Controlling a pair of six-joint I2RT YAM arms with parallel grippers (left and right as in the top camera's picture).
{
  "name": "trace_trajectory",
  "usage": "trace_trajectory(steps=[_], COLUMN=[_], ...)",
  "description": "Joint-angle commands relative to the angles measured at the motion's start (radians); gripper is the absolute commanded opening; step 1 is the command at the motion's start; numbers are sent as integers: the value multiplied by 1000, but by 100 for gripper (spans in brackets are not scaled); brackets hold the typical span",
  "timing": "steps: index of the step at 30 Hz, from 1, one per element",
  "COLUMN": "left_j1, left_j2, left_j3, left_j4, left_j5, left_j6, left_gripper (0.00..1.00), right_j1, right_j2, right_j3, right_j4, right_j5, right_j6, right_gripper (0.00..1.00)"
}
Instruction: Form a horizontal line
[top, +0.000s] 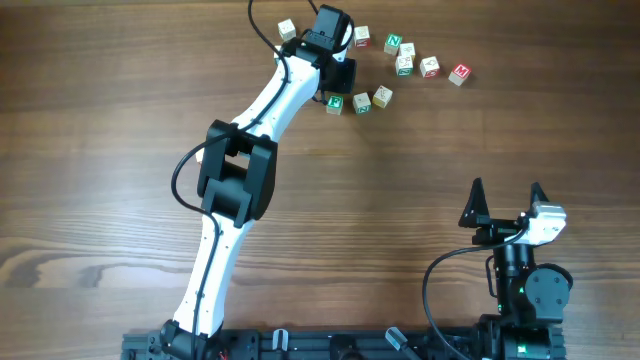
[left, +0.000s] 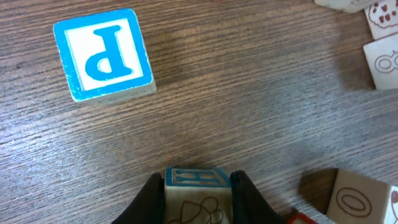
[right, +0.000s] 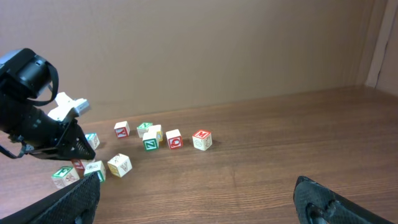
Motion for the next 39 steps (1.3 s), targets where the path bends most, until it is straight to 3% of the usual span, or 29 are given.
trace_trajectory(steps=[1, 6, 10, 13, 18, 22, 30, 34, 39], left_j1=[6, 8, 8, 11, 46, 100, 139, 218, 294], left_j2=[-33, -275, -444, -470, -467, -467, -467, -467, -465], left_j3=[12, 12, 12, 12, -28, -142, -515, -542, -566], left_j4=[-51, -240, -441, -571, -644, -622, -359, -344, -315], left_j5=[-31, -113, -175, -198, -208, -212, -217, -266, -271], left_j6=[6, 5, -95, -177, -267, -334, -446, -506, -457], left_gripper=[12, 4, 4, 4, 4, 4, 4, 4, 4], right_j1=[3, 3, 3, 3, 3, 3, 3, 3, 3], right_j2=[-5, -5, -5, -5, -5, -5, -5, -5, -5], right_j3=[-2, -2, -2, -2, -2, -2, -2, -2, -2], right_j4=[3, 3, 3, 3, 4, 4, 3, 3, 3], right_j5=[-12, -12, -12, -12, -12, -12, -12, -12, -12], right_j6=[-18, -18, -18, -18, -18, -18, -18, -17, -18], right_gripper=[100, 100, 100, 100, 100, 100, 100, 100, 100])
